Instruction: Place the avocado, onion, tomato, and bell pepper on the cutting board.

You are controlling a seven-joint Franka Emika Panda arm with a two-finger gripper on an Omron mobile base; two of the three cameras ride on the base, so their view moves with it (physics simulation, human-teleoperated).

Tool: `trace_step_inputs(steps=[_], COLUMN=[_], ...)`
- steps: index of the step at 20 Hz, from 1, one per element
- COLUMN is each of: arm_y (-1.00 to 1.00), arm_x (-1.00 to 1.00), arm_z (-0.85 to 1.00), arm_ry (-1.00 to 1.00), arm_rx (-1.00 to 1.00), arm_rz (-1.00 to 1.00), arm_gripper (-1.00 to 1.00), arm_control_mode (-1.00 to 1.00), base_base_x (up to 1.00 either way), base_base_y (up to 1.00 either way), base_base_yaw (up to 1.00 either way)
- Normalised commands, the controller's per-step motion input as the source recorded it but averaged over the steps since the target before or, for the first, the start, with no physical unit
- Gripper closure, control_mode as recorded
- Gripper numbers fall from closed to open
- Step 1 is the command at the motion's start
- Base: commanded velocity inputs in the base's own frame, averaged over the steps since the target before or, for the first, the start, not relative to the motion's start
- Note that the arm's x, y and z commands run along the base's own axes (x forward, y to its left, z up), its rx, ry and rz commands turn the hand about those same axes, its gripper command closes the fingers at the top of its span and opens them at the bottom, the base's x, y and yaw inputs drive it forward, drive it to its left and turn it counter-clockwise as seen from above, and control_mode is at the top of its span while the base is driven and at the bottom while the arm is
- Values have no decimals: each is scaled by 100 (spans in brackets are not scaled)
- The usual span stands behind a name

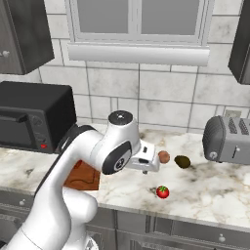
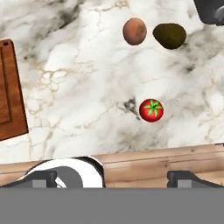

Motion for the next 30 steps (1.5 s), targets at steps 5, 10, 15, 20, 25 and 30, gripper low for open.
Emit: trace_step_inputs(steps=[5,10,15,20,25,30], arm_y=[-33,-47,-48,-15,-2,-4], arm_x=[43,39,37,14,3,6], arm_z=[-40,-16,-5,-24,-44,-24], arm_ry=[10,16,20,14,4,0], arm_rx=[-2,0,0,0,0,0], arm_rz=[-4,0,0,0,2,6], arm_gripper=[-100,-100,-100,-100,-100,-100], arm_control_mode=[-100,-100,-100,-100,-100,-100], base_base_x=[0,0,0,0,0,0], base_base_y=[0,0,0,0,0,0], base_base_yaw=[0,0,0,0,0,0])
